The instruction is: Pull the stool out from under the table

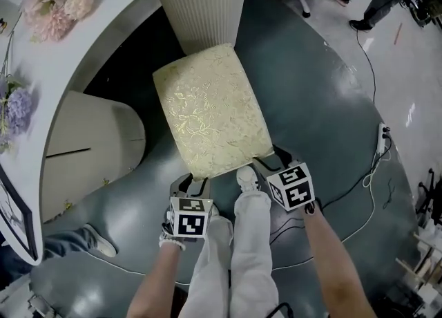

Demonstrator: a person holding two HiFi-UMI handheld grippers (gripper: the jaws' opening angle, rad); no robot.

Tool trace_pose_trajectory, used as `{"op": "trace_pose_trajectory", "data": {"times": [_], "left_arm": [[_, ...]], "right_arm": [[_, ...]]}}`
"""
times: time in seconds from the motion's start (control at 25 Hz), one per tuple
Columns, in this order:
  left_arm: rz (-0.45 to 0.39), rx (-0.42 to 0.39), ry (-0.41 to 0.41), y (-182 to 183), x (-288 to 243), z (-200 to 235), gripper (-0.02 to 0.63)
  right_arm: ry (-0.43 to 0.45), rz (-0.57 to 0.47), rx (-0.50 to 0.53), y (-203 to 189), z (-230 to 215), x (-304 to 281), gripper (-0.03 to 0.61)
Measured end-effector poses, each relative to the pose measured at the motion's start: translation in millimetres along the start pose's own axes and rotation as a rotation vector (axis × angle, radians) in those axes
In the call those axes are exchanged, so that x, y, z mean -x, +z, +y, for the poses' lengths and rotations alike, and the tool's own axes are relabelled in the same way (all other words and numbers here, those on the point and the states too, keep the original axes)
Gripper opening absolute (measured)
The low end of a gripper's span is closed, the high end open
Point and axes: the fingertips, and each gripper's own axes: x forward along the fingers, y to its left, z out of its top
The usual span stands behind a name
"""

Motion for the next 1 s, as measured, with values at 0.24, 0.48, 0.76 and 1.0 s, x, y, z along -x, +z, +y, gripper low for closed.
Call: {"op": "trace_pose_trajectory", "data": {"times": [0.24,0.48,0.76,1.0], "left_arm": [[0.030,-0.075,-0.059,1,-5,-34,0.178],[0.020,-0.152,-0.086,15,-13,-49,0.176],[0.041,-0.230,-0.121,26,-22,-67,0.176],[0.059,-0.275,-0.138,32,-28,-82,0.176]], "right_arm": [[-0.050,-0.004,-0.083,-31,-19,25,0.281],[-0.090,-0.025,-0.160,-51,-31,41,0.281],[-0.145,-0.024,-0.227,-67,-46,53,0.279],[-0.180,-0.022,-0.265,-79,-57,62,0.279]]}}
